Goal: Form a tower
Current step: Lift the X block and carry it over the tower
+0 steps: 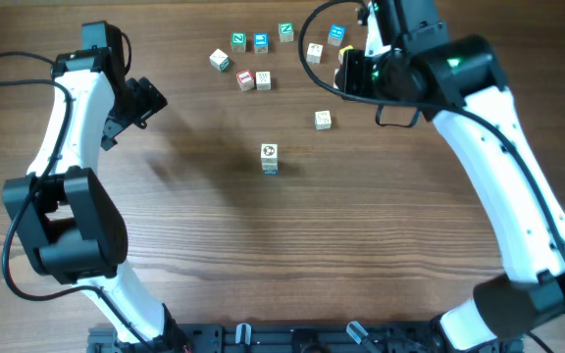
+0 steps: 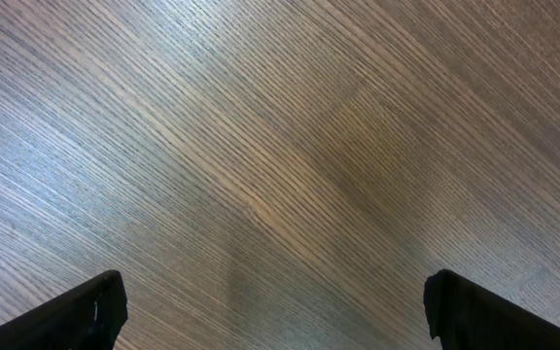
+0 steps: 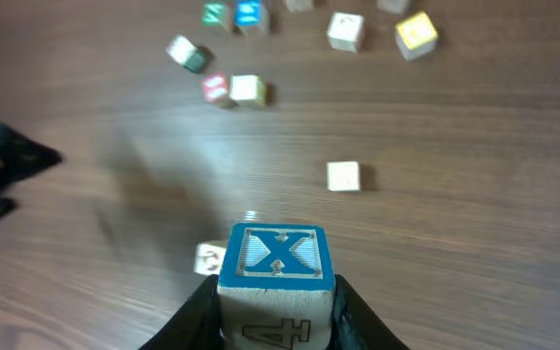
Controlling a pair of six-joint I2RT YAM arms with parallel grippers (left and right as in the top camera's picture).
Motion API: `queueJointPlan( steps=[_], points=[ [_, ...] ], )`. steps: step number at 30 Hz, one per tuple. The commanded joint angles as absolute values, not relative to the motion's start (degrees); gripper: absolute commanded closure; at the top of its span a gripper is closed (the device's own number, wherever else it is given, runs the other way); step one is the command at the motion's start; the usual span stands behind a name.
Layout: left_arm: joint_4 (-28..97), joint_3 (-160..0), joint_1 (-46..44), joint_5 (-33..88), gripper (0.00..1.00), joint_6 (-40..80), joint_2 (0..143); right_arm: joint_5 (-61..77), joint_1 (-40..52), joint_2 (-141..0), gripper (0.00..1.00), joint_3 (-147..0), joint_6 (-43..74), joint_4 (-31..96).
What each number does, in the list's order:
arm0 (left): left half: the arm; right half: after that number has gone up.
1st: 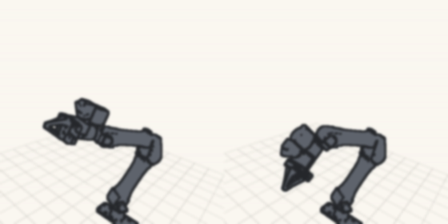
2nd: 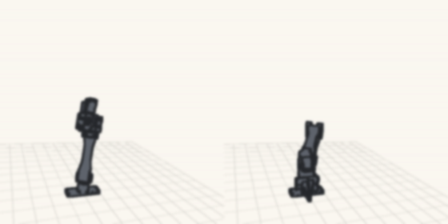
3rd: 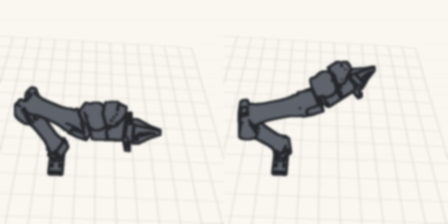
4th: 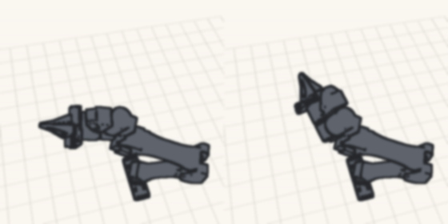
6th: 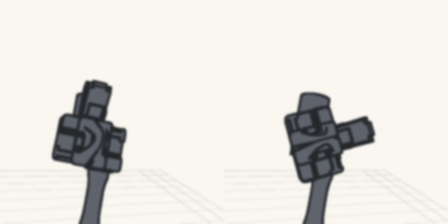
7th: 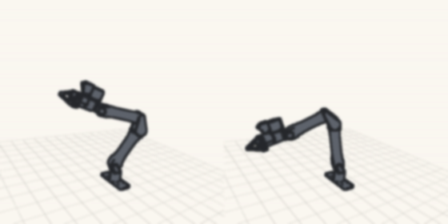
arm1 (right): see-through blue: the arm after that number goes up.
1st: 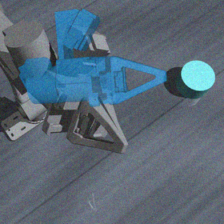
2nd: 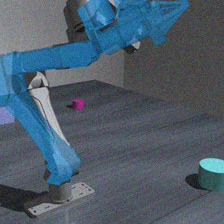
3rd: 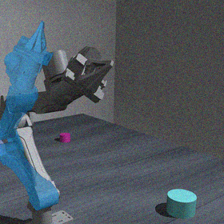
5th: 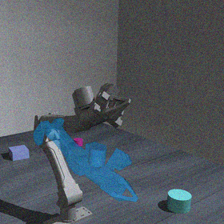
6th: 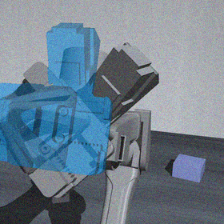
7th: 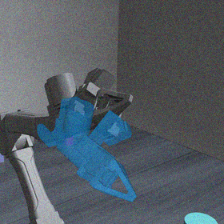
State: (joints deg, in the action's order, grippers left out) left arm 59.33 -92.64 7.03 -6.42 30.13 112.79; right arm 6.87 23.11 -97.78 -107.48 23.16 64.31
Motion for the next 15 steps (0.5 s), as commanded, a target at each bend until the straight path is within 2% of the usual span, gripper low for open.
queueJointPlan(
  steps=[1,9,15],
  points=[
    [59.3,-93.5,7.1,-7.2,0.00,30.1,111.1,8.7,26.0,-97.6,0.90,-108.2,25.9,65.1],
    [59.3,-93.5,7.1,-7.2,0.00,30.1,111.1,5.2,33.5,-97.8,0.94,-106.2,29.4,66.1],
    [59.3,-93.5,7.1,-7.2,0.00,30.1,111.1,3.4,37.4,-98.4,0.91,-105.3,38.9,65.2]
  ],
)
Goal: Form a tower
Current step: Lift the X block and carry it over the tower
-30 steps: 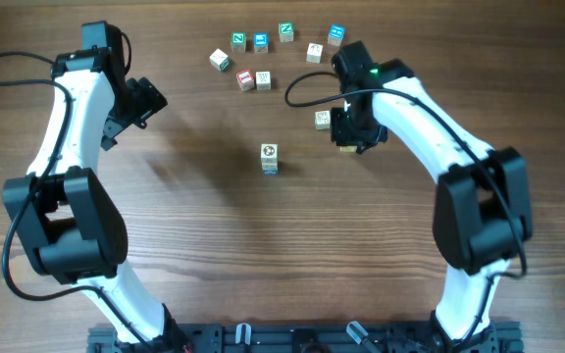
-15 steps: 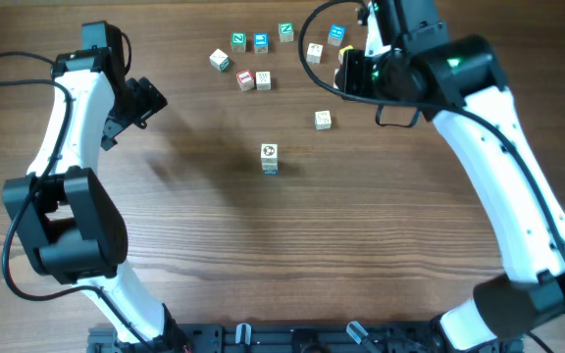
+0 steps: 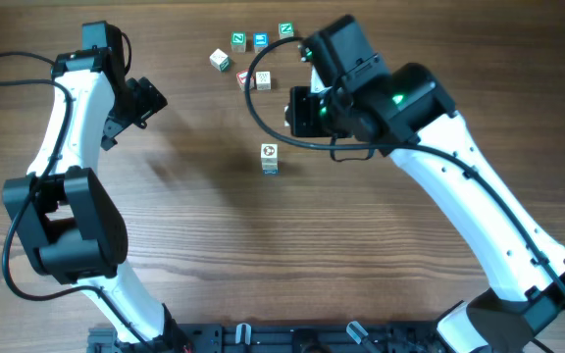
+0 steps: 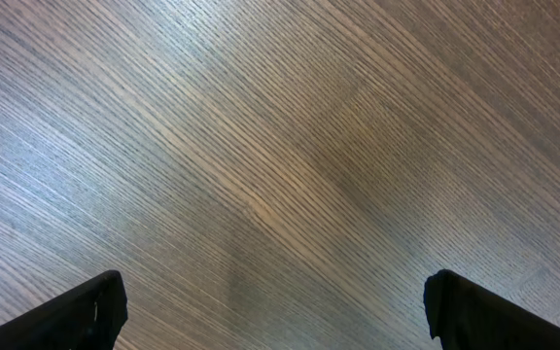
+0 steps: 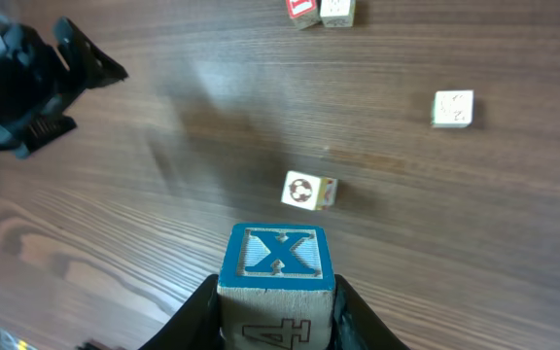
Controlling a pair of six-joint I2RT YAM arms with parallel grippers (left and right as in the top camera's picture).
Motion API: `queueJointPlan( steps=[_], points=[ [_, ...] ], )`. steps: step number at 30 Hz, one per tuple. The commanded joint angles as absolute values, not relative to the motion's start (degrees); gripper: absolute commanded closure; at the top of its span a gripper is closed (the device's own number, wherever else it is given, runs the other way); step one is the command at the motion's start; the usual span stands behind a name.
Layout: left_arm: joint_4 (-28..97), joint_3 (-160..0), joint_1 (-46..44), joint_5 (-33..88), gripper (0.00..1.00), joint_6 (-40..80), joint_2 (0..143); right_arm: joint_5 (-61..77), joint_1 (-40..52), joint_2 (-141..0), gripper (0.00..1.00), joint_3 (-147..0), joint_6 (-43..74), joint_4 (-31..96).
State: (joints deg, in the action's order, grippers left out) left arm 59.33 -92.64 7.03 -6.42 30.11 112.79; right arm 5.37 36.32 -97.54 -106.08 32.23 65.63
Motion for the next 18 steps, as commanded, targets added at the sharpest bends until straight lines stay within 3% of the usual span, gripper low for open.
queueJointPlan(
  steps=[1,4,8,18],
  points=[
    [59.3,-93.5,7.1,-7.2,0.00,30.1,111.1,3.5,37.7,-98.6,0.90,-105.3,42.6,65.2],
    [59.3,-93.5,7.1,-7.2,0.00,30.1,111.1,3.9,38.7,-99.4,0.87,-105.3,43.5,65.7],
    [59.3,-93.5,7.1,-7.2,0.00,30.1,111.1,3.9,39.0,-100.5,0.95,-105.4,43.5,66.6],
    [59.3,-93.5,7.1,-7.2,0.00,30.1,111.1,3.7,37.6,-103.7,0.95,-117.3,43.5,78.7]
  ],
)
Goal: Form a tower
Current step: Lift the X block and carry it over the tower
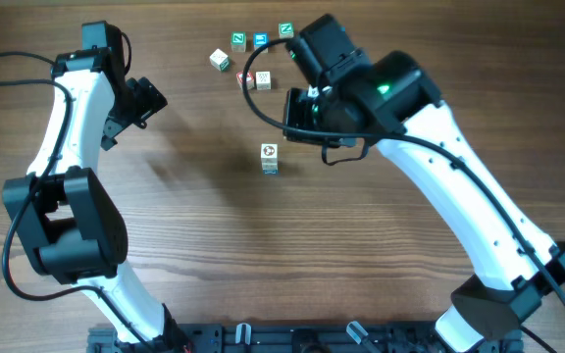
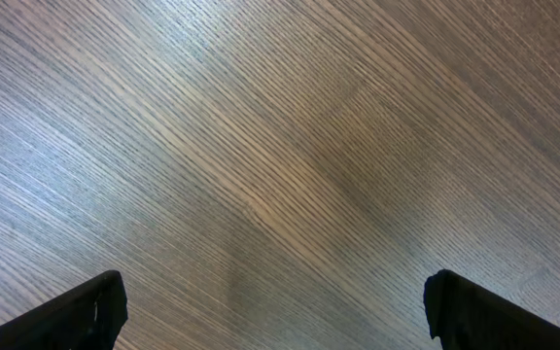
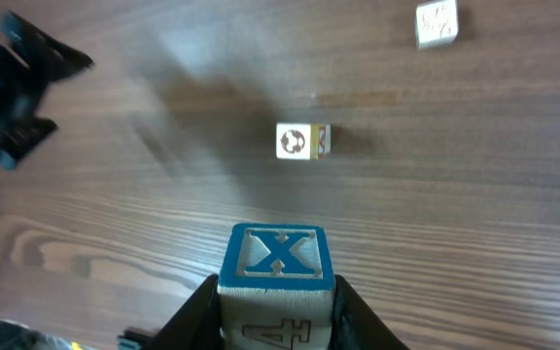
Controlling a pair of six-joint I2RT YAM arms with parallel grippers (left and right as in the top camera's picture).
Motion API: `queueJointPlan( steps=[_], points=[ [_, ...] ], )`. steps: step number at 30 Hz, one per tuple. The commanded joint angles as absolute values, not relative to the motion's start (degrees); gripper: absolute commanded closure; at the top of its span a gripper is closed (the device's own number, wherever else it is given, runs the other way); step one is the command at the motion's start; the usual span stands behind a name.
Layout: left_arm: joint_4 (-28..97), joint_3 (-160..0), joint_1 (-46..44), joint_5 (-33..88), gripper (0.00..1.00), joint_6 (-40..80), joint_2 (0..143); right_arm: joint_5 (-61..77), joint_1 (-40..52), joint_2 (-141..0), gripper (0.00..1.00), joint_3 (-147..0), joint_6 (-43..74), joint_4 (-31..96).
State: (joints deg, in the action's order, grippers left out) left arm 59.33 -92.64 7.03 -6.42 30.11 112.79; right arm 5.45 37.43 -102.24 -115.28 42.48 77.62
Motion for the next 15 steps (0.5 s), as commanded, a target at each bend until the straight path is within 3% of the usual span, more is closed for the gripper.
queueJointPlan(
  steps=[1,15],
  points=[
    [59.3,-93.5,7.1,-7.2,0.00,30.1,111.1,2.3,38.0,-104.6,0.95,-117.3,43.5,79.4],
    [59.3,-93.5,7.1,-7.2,0.00,30.1,111.1,-2.6,41.9,-116.5,0.95,-117.3,43.6,75.8]
  ],
)
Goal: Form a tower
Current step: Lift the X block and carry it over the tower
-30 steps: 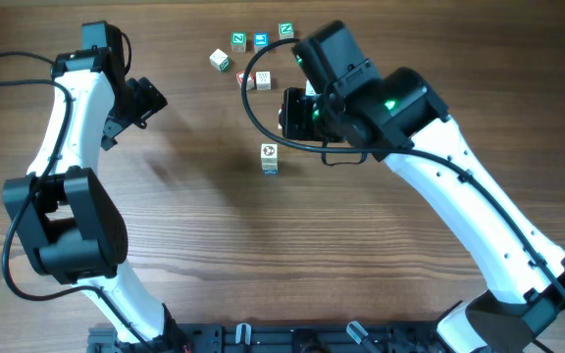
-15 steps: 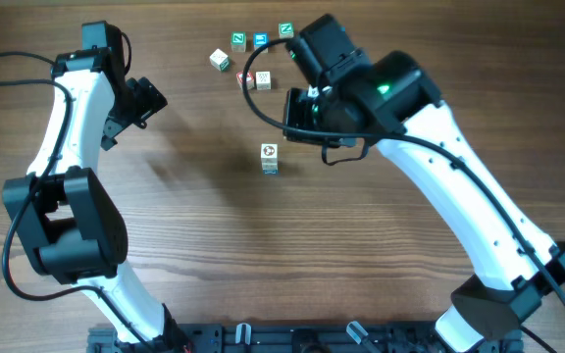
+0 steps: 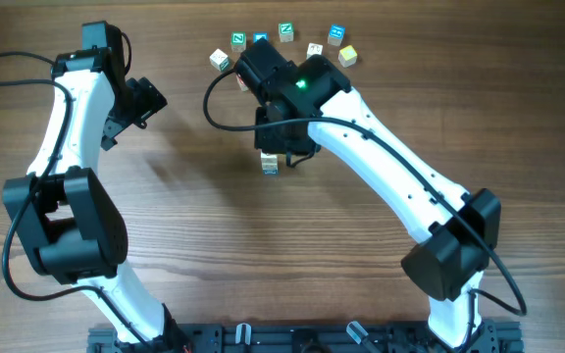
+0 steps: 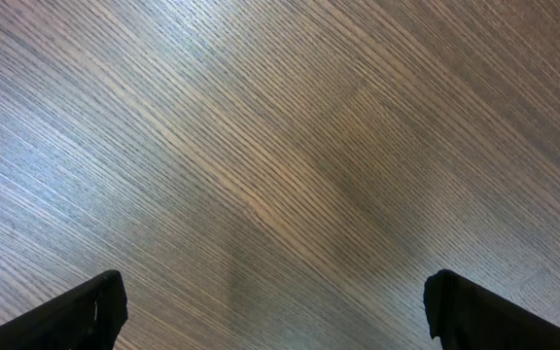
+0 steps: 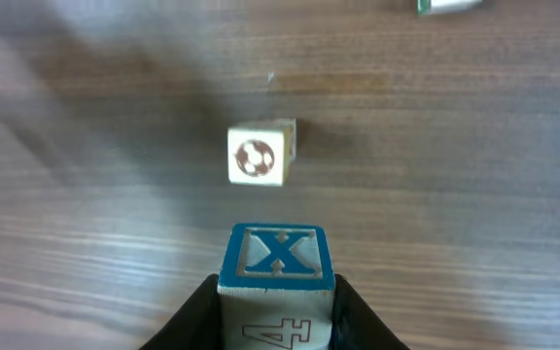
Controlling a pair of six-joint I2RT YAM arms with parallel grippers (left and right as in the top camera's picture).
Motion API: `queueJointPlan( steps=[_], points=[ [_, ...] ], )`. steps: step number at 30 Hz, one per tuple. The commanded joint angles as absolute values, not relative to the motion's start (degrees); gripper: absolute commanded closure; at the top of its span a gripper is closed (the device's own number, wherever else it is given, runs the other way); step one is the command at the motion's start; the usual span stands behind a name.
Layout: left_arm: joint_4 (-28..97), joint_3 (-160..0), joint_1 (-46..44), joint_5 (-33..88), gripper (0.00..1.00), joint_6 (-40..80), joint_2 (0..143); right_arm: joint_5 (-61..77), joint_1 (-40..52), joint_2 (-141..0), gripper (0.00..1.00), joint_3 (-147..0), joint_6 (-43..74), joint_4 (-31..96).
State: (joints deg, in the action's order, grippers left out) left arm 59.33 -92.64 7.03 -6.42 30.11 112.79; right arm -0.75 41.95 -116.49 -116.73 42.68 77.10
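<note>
My right gripper (image 5: pixel 276 297) is shut on a wooden block (image 5: pixel 277 255) with a blue X face and a "4" on its side. Just beyond it on the table lies a pale block with a red-brown ball picture (image 5: pixel 258 156). In the overhead view the right wrist covers most of that block (image 3: pixel 270 168), near the table's middle. My left gripper (image 3: pixel 145 101) hangs open at the far left over bare wood, with only its dark fingertips (image 4: pixel 86 311) showing in its own view.
Several loose letter blocks lie in an arc at the back, among them a green one (image 3: pixel 238 39), a blue one (image 3: pixel 335 35) and a yellowish one (image 3: pixel 347 56). Part of another block (image 5: pixel 445 5) shows at the top edge of the right wrist view.
My right gripper, still holding the X block, has moved left and closer to the ball block, which now looks larger and sits right ahead of the held block. The left arm is unchanged.
The right gripper first held the X block at the back right beside the loose blocks. Then it was left of there, nearer the middle, with the ball block coming into its view. Now it hovers over that block. The left gripper has stayed open and still.
</note>
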Motion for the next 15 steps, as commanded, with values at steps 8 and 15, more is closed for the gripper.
queueJointPlan(
  steps=[8,15],
  points=[
    [59.3,-93.5,7.1,-7.2,0.00,30.1,111.1,-3.0,41.9,-116.8,0.95,-117.0,43.7,74.1],
    [59.3,-93.5,7.1,-7.2,0.00,30.1,111.1,-3.7,42.0,-116.8,0.95,-111.8,43.0,68.3]
  ],
)
